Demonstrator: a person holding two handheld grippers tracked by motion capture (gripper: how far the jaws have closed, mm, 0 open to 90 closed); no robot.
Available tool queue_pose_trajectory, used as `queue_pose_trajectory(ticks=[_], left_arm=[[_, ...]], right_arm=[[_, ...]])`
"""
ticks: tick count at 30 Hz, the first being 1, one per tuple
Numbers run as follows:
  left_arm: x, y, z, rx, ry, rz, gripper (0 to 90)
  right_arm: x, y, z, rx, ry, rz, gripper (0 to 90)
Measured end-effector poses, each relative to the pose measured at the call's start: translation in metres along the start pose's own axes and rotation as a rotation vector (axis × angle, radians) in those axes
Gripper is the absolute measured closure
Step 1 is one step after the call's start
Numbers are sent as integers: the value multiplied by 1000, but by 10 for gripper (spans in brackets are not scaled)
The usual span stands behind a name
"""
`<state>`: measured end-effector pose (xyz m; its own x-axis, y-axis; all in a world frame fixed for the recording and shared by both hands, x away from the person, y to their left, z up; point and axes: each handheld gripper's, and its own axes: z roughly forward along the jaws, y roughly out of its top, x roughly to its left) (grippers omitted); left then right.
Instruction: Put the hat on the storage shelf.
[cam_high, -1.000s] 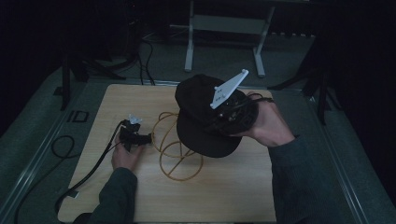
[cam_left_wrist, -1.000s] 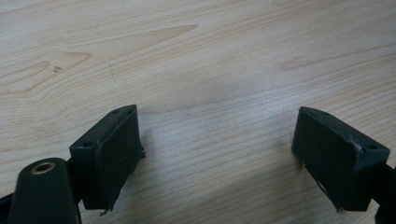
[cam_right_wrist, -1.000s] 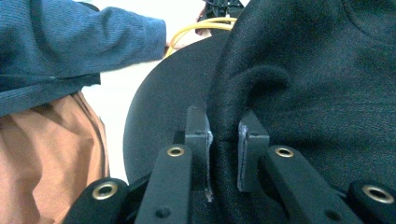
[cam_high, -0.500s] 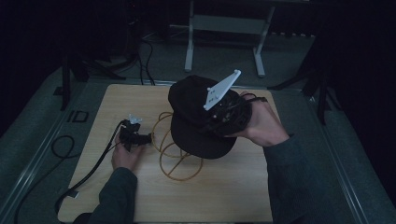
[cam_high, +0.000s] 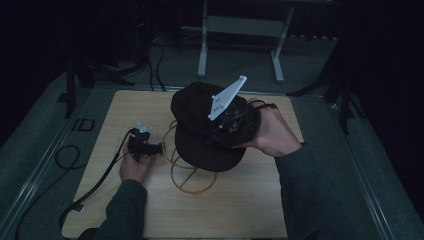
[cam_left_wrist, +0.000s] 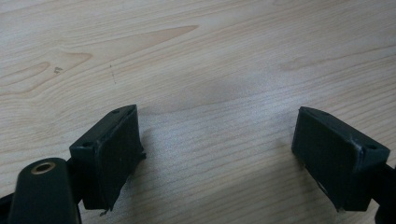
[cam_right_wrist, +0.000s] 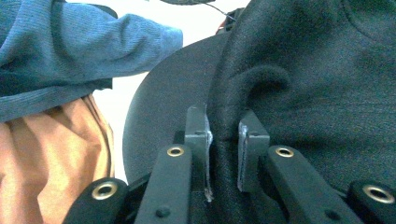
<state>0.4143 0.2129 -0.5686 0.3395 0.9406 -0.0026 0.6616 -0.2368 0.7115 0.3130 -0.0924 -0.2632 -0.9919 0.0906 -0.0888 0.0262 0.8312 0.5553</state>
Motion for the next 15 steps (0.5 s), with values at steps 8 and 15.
queue_pose_trajectory(ticks=[8,15], left_arm=[[0,0,0,0,-1,-1,151],[0,0,0,0,-1,0,151]], right_arm=[[5,9,6,10,15,-22,786],[7,14,13,13,37,-34,786]])
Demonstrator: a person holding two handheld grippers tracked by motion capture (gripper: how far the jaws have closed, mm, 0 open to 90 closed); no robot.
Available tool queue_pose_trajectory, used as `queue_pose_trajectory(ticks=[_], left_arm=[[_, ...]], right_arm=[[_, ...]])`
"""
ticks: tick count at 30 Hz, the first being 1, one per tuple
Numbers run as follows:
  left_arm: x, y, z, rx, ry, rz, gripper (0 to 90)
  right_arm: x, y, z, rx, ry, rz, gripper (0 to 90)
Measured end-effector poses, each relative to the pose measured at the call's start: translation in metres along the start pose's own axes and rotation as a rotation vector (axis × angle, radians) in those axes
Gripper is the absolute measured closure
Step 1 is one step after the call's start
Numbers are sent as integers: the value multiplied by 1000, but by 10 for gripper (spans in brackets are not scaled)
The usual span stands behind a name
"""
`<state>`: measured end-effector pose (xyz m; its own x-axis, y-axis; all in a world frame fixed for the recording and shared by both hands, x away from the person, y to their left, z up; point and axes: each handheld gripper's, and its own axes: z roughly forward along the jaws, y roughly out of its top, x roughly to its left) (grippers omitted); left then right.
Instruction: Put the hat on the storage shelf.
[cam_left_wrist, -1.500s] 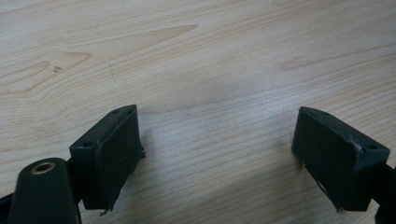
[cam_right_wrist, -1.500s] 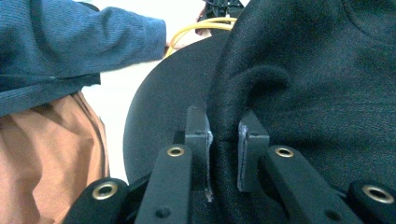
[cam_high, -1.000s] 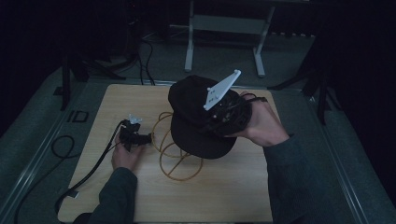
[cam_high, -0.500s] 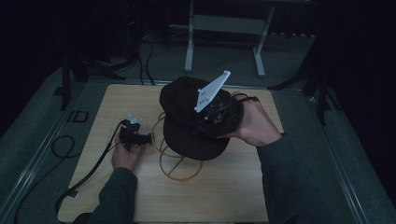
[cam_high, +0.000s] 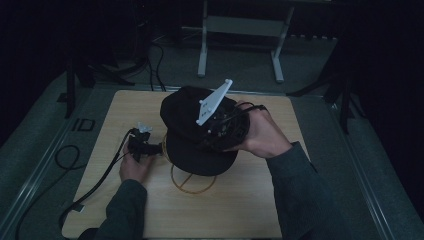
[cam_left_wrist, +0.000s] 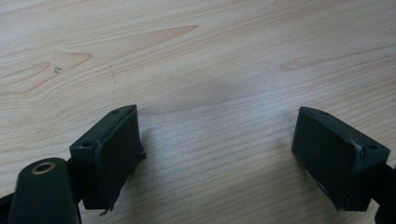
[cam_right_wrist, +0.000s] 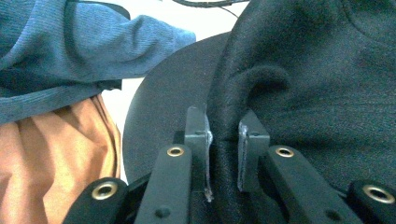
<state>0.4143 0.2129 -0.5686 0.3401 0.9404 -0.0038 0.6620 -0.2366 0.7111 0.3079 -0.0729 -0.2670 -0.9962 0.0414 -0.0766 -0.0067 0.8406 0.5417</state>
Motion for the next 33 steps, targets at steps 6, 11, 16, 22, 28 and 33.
queue_pose_trajectory(ticks=[6,11,16,22,28,33], left_arm=[[0,0,0,0,0,0,151],[0,0,0,0,0,0,151],[0,0,0,0,0,0,151],[0,0,0,0,0,2,150],[0,0,0,2,0,4,150],[0,0,0,-1,1,1,150]], right_arm=[[-1,3,8,11,13,2,786],[0,5,12,27,12,-4,785],[2,11,17,33,23,-14,784],[1,13,25,52,33,-13,783],[-1,15,35,74,41,-11,777],[-4,13,40,73,47,4,776]])
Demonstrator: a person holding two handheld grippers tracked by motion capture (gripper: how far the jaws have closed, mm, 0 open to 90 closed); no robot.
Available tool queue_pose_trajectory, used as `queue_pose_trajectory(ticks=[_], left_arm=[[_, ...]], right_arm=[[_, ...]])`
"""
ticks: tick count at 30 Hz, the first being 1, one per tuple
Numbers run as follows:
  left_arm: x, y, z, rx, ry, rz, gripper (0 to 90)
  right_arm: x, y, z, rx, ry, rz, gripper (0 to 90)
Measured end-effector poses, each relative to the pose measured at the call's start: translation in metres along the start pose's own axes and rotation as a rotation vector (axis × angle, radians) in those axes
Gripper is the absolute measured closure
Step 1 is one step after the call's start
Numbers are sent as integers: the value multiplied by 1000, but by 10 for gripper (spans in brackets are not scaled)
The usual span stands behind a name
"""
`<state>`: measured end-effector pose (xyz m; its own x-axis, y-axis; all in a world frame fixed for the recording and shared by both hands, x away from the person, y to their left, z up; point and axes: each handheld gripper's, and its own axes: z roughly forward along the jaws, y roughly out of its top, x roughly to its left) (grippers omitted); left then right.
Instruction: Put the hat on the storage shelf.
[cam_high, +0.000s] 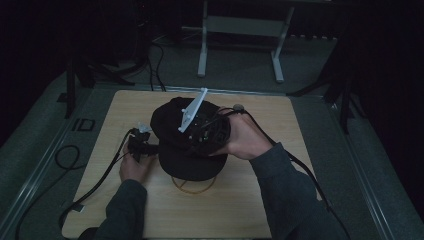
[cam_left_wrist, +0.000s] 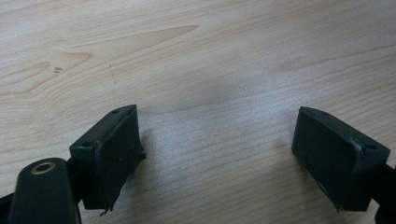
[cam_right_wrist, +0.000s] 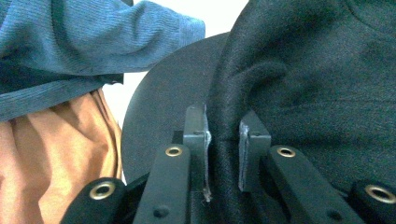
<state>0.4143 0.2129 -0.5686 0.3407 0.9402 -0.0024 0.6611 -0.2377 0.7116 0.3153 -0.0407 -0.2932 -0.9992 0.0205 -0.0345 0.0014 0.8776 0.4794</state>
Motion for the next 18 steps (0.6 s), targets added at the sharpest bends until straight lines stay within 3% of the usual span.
queue_pose_trajectory(ticks=[18], left_arm=[[0,0,0,0,0,1,151]], right_arm=[[-7,-3,9,14,5,22,732]])
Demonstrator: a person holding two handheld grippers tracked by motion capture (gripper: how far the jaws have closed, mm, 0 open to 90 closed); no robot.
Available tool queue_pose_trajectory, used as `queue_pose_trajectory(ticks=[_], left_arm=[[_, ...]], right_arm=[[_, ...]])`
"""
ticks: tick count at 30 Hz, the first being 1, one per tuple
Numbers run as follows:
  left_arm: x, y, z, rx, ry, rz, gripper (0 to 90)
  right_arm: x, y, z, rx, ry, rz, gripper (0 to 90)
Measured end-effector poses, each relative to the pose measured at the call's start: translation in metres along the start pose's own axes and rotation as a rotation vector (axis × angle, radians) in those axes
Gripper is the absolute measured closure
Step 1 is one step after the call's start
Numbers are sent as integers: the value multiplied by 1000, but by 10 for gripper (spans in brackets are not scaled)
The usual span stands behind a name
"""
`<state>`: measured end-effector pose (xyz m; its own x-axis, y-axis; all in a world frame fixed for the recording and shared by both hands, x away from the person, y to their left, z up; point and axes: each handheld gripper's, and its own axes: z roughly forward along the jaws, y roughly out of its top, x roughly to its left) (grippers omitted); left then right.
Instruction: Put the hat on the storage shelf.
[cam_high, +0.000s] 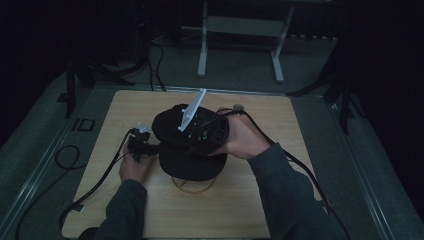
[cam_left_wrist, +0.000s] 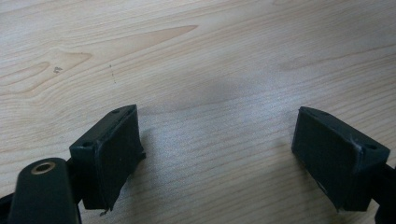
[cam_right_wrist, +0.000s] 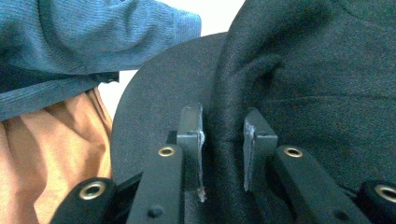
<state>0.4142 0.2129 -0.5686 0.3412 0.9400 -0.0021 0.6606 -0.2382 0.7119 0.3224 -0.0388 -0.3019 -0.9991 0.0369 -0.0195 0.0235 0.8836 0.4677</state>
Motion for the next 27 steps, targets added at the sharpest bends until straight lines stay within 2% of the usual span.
queue_pose_trajectory(ticks=[13,17,18,22,27], left_arm=[[0,0,0,1,-3,0,150],[0,0,0,1,-2,1,150],[0,0,0,1,-2,1,150],[0,0,0,1,-2,1,151],[0,0,0,1,-2,1,150]], right_arm=[[-2,-1,2,7,3,15,690],[-3,-2,3,13,-18,21,650],[-3,-2,3,17,-36,25,640],[-2,-1,9,43,-38,16,597],[-1,-1,10,46,-42,18,585]])
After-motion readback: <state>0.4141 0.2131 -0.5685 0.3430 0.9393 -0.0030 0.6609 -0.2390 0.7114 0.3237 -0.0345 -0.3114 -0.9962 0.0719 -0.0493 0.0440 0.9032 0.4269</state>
